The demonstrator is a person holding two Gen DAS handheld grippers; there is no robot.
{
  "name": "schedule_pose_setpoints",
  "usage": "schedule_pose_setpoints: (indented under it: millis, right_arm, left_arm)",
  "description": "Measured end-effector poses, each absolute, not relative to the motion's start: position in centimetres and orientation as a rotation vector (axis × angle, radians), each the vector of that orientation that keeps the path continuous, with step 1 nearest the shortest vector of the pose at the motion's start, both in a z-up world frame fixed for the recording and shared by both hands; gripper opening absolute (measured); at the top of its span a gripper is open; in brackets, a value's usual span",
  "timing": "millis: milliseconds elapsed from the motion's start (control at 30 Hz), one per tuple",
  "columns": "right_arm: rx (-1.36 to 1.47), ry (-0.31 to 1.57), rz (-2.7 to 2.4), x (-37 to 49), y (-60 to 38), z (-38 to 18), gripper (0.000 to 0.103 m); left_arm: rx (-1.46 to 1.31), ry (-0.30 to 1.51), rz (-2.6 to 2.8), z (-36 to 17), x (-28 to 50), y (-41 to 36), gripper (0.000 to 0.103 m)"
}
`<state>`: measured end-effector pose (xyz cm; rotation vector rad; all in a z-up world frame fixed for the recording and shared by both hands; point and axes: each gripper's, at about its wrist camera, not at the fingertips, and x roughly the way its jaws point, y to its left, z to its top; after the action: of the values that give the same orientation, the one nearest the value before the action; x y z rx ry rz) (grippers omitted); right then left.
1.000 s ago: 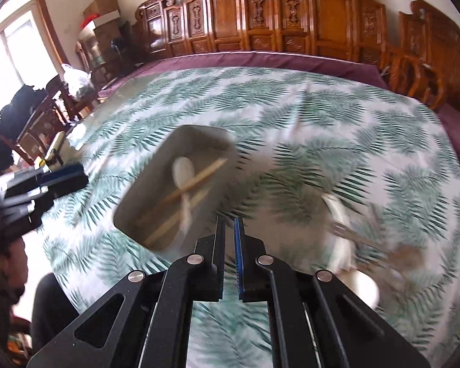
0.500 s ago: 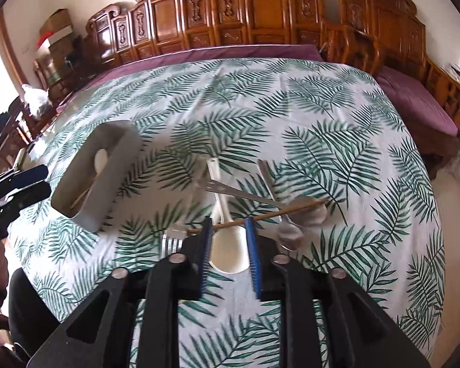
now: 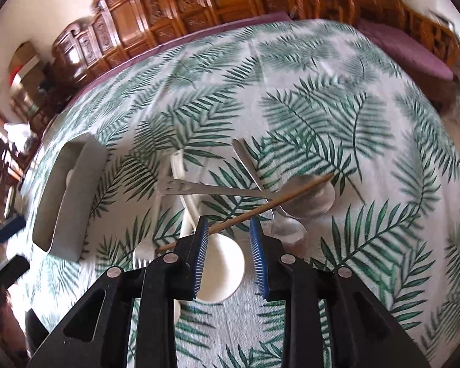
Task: Organize utensils
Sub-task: 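Move both tools back over the remaining utensils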
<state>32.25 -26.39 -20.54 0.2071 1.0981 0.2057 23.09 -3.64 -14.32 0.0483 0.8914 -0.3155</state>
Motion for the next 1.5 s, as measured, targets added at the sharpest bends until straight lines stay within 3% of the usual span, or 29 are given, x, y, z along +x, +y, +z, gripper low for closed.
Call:
schedule_pose_setpoints:
  millis: [767,933,967,1000,1333,1400,1500]
  right_arm:
    - [0.314,1.171,0.084,34.2,-26.7,-22.9,0.029]
    - [0.33,1.173,0.089,33.8,-26.9,-22.3,0.02]
    - [0.32,1.181,0.083,33.7,-26.9,-22.1,0.002]
    - [0.315,1.184,0.08,33.7,-27.0,-22.1,0.0]
    - [0.37,1.165,0.1,33.6,-27.8,-22.0,0.006]
    - [0.373,1.172,0.088,33.9,-27.5,-22.3,0.024]
    - [0.367,1.191,0.062,34.4,-26.9,-23.0,0.028]
  left_arm:
    - [0.046,0.897,-0.314,-14.1,22.3,-3.4,0.08]
    - [0.048,0.899,-0.315,-14.1,22.1,-3.4,0.08]
    - [0.048,0.901,-0.315,-14.2,22.1,-3.5,0.08]
    - [0.049,0.902,-0.315,-14.2,22.0,-3.6,0.08]
    - [0.058,0.911,-0.324,-14.3,21.7,-4.3,0.08]
    - [0.057,0.912,-0.323,-14.4,21.7,-4.3,0.08]
    - [0.055,0.915,-0.322,-14.4,21.7,-4.3,0.08]
